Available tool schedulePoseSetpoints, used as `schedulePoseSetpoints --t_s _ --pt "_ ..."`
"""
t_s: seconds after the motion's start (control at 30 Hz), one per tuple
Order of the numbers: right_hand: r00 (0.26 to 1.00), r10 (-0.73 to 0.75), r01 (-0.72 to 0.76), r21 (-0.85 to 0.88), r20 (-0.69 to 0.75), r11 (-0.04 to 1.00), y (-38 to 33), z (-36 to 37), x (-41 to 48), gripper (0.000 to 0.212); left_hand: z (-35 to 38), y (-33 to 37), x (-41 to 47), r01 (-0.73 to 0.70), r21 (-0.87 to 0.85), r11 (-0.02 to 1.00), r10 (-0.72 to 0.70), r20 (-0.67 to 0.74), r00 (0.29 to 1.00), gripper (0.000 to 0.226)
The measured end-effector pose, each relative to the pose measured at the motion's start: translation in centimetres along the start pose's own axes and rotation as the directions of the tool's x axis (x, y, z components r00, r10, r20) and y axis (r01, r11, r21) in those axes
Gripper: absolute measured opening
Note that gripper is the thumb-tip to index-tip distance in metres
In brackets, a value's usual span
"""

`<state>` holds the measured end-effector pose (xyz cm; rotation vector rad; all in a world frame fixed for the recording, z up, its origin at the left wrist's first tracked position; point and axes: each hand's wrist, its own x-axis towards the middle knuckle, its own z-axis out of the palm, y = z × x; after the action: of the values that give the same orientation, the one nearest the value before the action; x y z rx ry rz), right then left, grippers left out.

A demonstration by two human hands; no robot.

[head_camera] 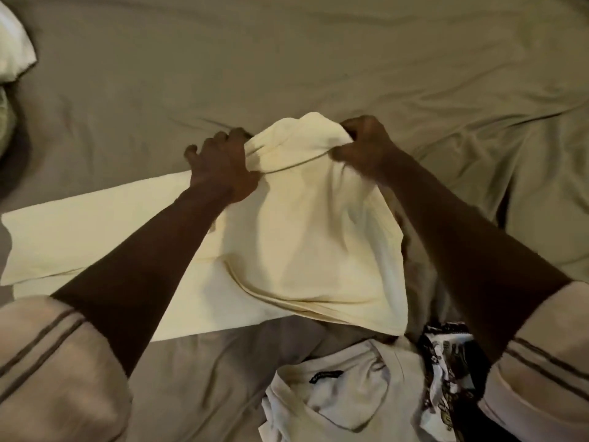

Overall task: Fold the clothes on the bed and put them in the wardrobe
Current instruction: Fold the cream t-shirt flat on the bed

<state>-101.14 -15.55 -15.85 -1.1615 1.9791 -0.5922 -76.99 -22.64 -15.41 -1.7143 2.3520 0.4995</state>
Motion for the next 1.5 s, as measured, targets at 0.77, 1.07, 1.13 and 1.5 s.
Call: schedulePoseSetpoints --t_s 0.77,1.07,1.13,1.5 --pt "0.853 0.149 -0.104 0.117 -0.5 0.988 4.3 -0.6 -1.2 0.058 4.7 2.6 -0.4 -0.243 -0.089 0.966 0.213 -0.265 0.941 0.046" --pt "0.944 -0.049 -0.037 -0.253 -0.325 0.967 -1.9 -1.9 1.8 0.024 4.5 4.3 0.2 -0.417 -0.14 0.898 0.317 -0.452 0.834 0.047" --pt "0.83 -0.112 0.022 -0.17 -0.546 0.985 -1.4 -1.3 -0.3 0.022 4.9 4.2 -1.1 -0.47 -0.05 0.881 0.382 -0.512 0.77 0.045" --pt "0.887 0.35 -0.344 0.074 -0.3 0.936 -1.1 1.5 -1.3 0.064 7.0 4.0 -3.8 -0.678 0.18 0.713 0.701 -0.168 0.693 0.061"
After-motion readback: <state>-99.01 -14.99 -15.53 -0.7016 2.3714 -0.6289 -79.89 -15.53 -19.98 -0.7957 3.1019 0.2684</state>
